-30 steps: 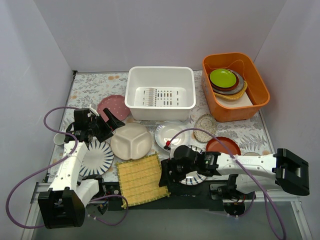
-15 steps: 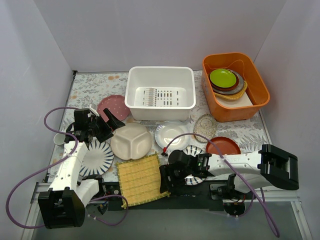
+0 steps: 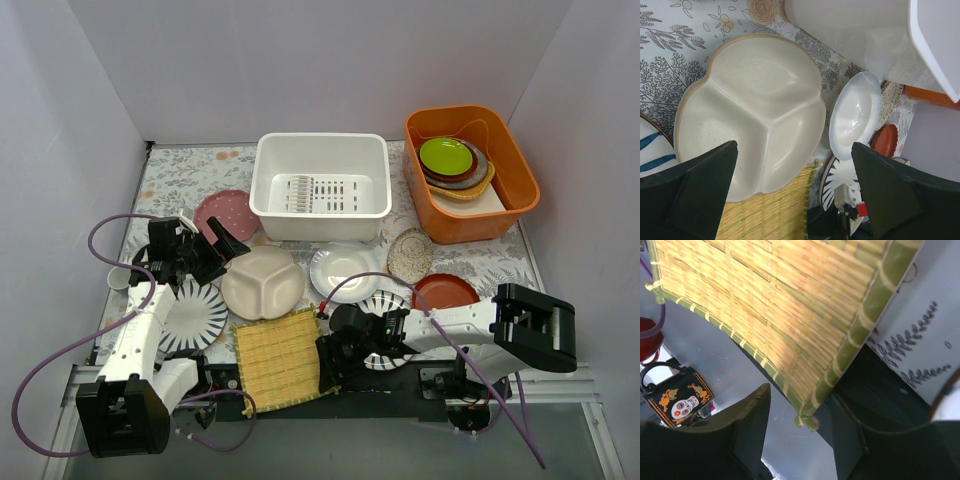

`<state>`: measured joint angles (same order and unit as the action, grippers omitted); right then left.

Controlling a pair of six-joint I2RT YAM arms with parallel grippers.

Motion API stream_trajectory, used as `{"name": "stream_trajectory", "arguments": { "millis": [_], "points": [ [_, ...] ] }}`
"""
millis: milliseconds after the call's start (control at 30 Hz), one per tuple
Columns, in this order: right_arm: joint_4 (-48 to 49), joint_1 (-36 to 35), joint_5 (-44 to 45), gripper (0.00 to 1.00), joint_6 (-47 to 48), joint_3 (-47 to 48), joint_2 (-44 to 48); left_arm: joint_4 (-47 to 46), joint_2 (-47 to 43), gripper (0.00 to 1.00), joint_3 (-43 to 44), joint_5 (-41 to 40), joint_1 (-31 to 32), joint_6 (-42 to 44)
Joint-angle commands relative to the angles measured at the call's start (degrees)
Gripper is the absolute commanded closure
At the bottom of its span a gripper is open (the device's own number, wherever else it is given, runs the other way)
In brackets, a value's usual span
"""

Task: Place the plates into the plastic bin on the countertop
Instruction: Pick up the plate from the corner of the board.

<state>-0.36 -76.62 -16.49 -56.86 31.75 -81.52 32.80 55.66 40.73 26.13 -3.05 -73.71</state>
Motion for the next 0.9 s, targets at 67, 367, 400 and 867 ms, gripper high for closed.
{"name": "stream_trajectory", "arguments": {
  "millis": [67,367,400,867],
  "points": [
    [4.1,-0.9,-0.6,0.5,0.1,1.1,-2.0,0.7,-0.3,0.02,0.7,0.1,-0.2,1.0],
    [3.1,-1.0,-0.3,0.99,-0.4,0.2,-0.7,1.6,0.4,0.02,1.1,-0.5,-0.2,2.0],
    [2.8,-0.9,-0.4,0.99,-0.3,0.0,-0.1,1.5,0.6,0.02,1.2,-0.5,-0.2,2.1],
    [-10.2,-0.2,8.9,0.99,1.0,1.7,11.5,0.7,0.2,0.02,0.8,2.1,-0.2,3.1]
  ]
}}
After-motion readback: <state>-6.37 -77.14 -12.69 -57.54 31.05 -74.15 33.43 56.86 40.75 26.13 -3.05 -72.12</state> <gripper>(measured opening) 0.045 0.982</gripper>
